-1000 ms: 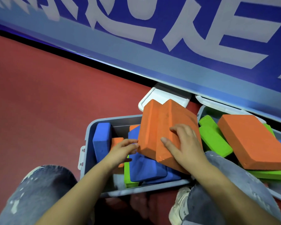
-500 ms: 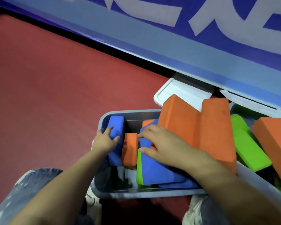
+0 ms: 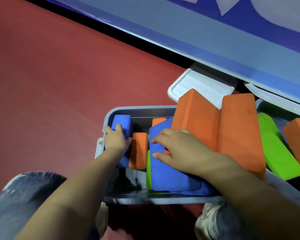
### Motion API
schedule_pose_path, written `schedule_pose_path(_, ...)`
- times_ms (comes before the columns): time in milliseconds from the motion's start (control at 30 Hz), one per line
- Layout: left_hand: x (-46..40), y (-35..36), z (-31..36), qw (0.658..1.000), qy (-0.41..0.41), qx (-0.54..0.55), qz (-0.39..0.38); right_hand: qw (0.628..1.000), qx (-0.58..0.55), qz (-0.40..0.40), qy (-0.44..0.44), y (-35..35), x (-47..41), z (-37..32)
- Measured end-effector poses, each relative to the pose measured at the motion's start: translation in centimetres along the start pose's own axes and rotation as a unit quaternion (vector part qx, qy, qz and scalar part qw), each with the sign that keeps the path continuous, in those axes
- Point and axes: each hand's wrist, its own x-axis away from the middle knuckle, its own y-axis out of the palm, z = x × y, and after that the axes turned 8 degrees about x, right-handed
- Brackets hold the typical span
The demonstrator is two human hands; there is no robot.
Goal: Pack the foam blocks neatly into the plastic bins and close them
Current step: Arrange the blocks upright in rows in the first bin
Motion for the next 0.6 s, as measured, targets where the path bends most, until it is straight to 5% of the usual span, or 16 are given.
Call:
schedule_pose_path(300, 2.6, -1.3, -3.0, 0.992, 0.008, -0.037, -0.122, 0.998, 0.051, -0.026, 0.003, 1.1, -0.5, 0.4)
schedule_pose_path(600, 4.2, -2.8, -3.7, 0.986, 0.025, -0.049, -0.159, 0.995, 0.082, -0.047, 0.017, 1.3, -0.9, 0.3)
